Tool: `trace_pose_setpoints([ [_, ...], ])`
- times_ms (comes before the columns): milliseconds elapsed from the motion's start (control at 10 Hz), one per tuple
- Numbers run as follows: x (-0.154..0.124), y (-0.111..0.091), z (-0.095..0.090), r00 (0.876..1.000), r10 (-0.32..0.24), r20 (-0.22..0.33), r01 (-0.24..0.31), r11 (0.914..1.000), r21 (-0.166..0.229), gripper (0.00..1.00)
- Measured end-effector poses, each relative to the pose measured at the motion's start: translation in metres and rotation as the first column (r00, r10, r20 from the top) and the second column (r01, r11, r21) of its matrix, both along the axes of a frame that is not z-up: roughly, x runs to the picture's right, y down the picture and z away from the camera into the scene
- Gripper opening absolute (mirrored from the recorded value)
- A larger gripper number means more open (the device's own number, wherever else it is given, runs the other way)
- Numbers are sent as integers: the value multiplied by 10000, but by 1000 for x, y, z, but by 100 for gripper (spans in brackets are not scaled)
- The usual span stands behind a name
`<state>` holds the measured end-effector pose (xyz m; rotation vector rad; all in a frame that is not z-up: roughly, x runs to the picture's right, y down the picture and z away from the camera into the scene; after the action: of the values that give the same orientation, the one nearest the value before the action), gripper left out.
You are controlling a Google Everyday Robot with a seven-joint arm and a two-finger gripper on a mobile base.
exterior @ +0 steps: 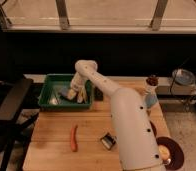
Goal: Wipe tray with sponge
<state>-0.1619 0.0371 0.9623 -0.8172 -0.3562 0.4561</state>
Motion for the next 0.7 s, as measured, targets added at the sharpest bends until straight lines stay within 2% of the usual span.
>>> trace_pose_setpoints([
  [200,-7,-6,1,9998,-80,157,78,9999,112,0],
  [400,-39,-9,4,9975,-340,614,327,9992,222,0],
  [700,-72,0,9,9922,-595,1097,588,9982,94,0],
])
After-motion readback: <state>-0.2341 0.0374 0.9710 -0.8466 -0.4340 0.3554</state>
